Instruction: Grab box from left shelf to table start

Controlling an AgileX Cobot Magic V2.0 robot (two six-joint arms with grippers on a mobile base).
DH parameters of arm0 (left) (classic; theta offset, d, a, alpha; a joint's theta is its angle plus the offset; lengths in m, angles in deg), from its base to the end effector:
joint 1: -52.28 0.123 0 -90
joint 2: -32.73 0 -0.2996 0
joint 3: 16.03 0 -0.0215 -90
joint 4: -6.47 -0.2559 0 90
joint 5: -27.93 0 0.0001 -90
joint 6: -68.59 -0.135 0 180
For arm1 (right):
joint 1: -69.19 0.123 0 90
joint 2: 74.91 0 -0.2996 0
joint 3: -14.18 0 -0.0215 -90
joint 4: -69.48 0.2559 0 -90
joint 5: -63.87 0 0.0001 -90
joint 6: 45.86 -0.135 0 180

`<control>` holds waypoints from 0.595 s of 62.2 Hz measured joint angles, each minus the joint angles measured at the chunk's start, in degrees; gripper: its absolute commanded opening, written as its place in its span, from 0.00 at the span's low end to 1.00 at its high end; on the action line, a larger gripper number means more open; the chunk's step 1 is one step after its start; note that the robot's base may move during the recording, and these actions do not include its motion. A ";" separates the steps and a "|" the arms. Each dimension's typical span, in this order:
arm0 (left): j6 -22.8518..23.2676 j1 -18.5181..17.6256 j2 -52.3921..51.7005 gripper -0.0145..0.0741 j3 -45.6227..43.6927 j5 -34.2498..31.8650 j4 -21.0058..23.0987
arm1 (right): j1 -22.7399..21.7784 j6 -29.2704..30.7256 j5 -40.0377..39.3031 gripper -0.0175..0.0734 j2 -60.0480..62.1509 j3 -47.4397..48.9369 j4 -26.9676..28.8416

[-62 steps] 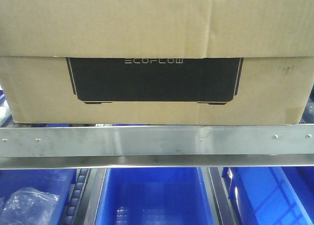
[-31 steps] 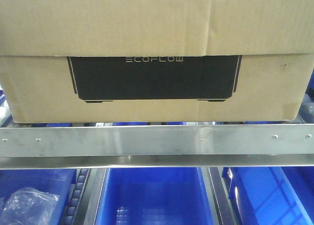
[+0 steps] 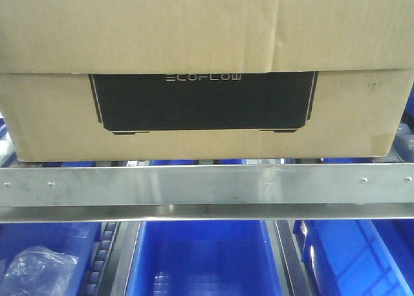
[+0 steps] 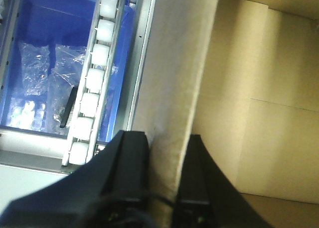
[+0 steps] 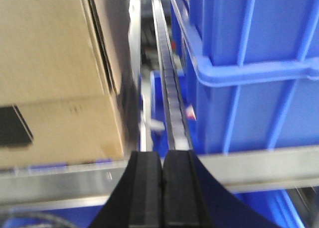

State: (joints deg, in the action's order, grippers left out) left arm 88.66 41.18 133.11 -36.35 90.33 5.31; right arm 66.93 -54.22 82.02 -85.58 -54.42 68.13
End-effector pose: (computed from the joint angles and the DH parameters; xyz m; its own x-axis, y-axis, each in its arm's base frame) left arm 0.3778 -0.0716 0.3760 -0.7940 -0.1849 -0.5791 -0.0888 0.9777 -0.1903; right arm 0.0868 -0.0044 0.2297 -0.1222 0.1281 -0.9842 0.0622 0.9907 0.1212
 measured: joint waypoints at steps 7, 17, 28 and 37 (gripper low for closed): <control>0.00 0.00 0.00 0.05 0.00 0.09 -0.20 | 0.00 0.07 5.96 0.25 -3.94 4.46 -0.43; 0.00 0.00 0.00 0.05 0.00 0.09 -0.20 | 0.00 0.07 7.01 0.25 -6.96 7.76 2.14; 0.00 0.00 0.00 0.05 0.00 0.09 -0.20 | 0.00 4.14 16.52 0.25 -10.38 12.24 2.63; 0.00 0.00 0.00 0.05 0.00 0.09 -0.20 | 0.00 5.29 20.75 0.25 -12.37 16.26 3.27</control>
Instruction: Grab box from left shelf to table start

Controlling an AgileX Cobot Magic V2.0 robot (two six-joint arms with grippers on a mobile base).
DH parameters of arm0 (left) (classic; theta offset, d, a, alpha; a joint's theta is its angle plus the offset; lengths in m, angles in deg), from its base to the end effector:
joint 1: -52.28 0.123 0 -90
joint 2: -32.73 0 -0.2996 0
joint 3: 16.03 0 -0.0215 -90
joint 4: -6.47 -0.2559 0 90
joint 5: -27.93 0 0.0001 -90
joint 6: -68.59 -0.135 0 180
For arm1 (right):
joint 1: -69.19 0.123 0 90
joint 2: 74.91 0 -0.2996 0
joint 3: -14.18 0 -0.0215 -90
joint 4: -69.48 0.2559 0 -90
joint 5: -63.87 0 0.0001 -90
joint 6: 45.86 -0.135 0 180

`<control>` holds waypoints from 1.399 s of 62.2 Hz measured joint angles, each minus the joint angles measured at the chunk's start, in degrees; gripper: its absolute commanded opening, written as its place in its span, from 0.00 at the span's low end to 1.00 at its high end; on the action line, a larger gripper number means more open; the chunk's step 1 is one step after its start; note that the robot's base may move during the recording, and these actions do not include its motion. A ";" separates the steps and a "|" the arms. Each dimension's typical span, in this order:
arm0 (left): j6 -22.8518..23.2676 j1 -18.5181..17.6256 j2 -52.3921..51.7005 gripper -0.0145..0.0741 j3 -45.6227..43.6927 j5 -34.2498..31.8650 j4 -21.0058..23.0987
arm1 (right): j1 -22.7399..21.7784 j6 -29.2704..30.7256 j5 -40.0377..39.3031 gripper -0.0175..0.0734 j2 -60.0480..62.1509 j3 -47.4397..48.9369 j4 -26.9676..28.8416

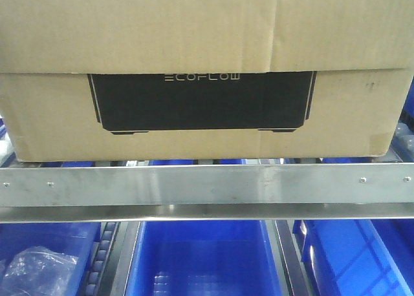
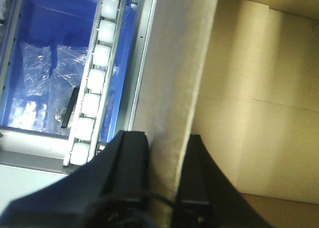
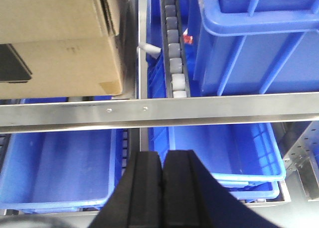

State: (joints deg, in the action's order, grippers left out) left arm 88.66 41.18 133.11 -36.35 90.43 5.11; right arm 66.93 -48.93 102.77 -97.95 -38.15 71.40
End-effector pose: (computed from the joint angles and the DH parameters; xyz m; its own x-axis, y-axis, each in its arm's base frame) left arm 0.3777 -0.0712 0.3758 -0.7945 -0.1832 -0.5789 -0.0897 0.9783 -0.1866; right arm 0.0895 -0.0007 0.2702 -0.4076 0.0957 -0.9082 0.0529 0.9953 0.0812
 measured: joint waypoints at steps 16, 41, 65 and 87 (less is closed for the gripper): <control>0.00 0.00 0.00 0.05 0.00 0.00 0.00 | 0.00 0.49 5.04 0.33 -4.52 9.52 1.89; 0.00 0.00 0.00 0.05 0.00 0.00 0.00 | 0.00 2.27 7.17 0.56 -20.95 25.65 2.77; 0.00 0.00 0.00 0.05 0.00 0.00 0.00 | 0.00 2.36 8.51 0.56 -39.83 42.76 7.55; 0.00 0.00 0.00 0.05 0.00 0.00 0.00 | 1.18 2.36 9.30 0.56 -51.18 51.89 8.60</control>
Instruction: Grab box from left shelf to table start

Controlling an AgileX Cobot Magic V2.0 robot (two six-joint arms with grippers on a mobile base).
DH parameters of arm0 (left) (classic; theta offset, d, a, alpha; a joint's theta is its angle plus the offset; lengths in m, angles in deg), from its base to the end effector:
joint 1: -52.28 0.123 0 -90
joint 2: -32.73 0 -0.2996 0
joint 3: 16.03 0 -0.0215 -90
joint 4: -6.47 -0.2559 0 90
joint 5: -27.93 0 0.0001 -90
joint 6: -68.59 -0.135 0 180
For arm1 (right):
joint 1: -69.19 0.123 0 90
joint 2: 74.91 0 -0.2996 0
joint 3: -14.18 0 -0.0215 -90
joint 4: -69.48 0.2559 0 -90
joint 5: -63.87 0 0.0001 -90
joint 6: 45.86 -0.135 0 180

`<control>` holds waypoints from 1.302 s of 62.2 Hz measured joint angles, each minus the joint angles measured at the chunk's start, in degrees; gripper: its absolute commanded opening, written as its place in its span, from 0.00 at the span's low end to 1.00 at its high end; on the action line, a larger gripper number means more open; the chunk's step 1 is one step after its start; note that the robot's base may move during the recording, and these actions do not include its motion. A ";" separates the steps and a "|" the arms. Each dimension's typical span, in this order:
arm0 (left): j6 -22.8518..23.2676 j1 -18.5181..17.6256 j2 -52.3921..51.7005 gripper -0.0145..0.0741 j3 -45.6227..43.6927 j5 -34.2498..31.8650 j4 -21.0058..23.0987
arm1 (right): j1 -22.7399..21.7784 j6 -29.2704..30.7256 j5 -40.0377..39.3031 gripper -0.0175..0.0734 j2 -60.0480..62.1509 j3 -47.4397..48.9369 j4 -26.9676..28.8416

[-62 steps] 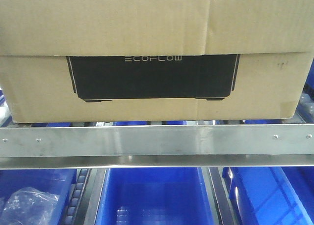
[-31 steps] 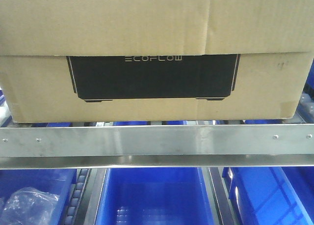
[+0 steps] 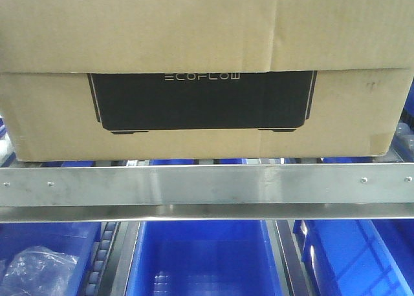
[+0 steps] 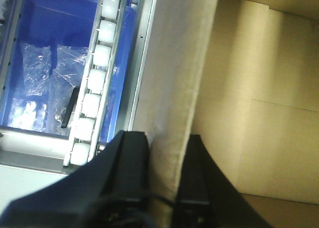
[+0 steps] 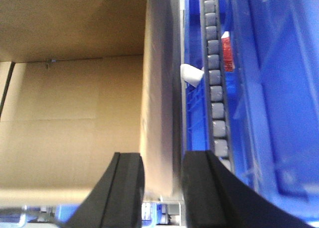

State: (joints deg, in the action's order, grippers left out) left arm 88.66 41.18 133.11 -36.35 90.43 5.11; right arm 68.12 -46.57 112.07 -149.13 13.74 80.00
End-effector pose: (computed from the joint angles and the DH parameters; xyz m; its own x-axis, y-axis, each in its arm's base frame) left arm 0.3777 -0.0712 0.3758 -0.7945 -0.1832 -0.5789 -0.0897 0.9783 -0.1866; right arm 0.2728 0.0133 0.4280 -0.5435 0.1440 -0.8269 -0.0232 0.9822 0.1863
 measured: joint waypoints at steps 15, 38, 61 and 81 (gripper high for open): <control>0.00 0.00 0.00 0.05 0.00 0.00 0.00 | 1.60 0.00 0.76 0.56 -5.26 4.21 0.34; 0.00 0.00 -0.10 0.05 0.00 0.00 0.00 | 1.68 0.00 2.63 0.56 -12.07 9.15 0.34; 0.00 0.00 -0.10 0.05 0.00 0.00 0.00 | 1.68 0.00 6.46 0.56 -19.82 15.55 0.34; -0.10 0.00 -0.10 0.05 0.00 0.00 0.00 | 1.68 0.00 8.51 0.56 -22.54 16.08 0.34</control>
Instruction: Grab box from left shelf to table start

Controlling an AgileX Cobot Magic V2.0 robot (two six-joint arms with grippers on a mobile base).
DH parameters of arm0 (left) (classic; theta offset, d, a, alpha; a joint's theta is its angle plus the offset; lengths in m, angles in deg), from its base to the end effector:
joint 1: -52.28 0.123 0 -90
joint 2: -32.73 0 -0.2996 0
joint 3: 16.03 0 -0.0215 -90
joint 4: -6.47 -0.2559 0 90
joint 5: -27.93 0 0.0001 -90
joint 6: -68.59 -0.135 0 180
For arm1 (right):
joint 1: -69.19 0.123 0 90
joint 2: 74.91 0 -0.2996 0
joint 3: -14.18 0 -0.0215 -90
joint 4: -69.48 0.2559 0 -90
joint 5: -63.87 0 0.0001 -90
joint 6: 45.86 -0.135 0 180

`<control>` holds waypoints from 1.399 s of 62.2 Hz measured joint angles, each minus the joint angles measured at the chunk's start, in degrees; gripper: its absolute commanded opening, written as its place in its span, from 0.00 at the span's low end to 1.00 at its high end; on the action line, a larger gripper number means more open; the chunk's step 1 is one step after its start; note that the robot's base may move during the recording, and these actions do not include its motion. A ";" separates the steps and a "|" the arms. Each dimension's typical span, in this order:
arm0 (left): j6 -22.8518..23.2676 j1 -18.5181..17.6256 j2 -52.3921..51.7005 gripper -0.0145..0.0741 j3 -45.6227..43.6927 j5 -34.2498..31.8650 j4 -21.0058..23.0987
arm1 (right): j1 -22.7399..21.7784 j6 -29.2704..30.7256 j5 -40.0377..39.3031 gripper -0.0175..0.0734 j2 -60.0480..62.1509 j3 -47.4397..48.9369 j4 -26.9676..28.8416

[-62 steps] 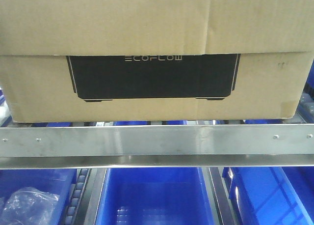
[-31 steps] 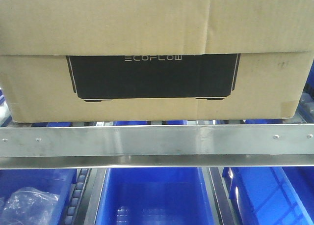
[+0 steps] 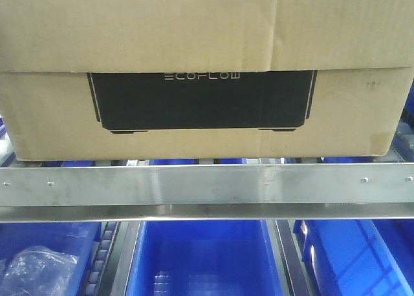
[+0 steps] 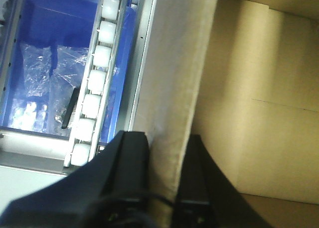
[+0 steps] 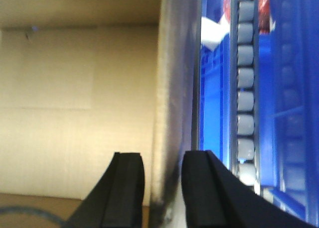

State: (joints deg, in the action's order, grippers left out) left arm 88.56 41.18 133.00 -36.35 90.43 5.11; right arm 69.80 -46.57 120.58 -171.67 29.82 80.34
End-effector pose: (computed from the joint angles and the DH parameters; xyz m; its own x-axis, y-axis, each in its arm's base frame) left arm 0.3772 -0.0711 0.3766 -0.7936 -0.1817 -0.5807 -0.0879 0.9786 -0.1861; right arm 0.3748 0.0253 0.3831 -0.7442 0.1077 -0.6593 -0.0303 0.9805 0.1943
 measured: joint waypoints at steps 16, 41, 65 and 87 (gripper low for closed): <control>-0.10 0.00 0.00 0.05 0.00 0.00 0.00 | 0.68 0.00 0.92 0.56 0.00 0.00 -1.29; -0.10 0.00 0.00 0.05 0.00 0.00 0.00 | 2.62 -2.83 1.68 0.56 0.00 0.00 -6.06; -0.10 0.00 0.00 0.05 0.00 0.00 0.00 | 2.62 -3.07 1.89 0.42 -1.05 0.21 -6.15; -0.10 0.00 0.00 0.05 0.00 0.00 0.00 | 2.76 -3.14 1.89 0.25 -1.17 0.21 -6.15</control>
State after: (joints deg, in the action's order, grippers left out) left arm 88.46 41.18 133.00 -36.35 90.43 5.11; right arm 72.56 -49.71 122.47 -172.84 30.03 74.19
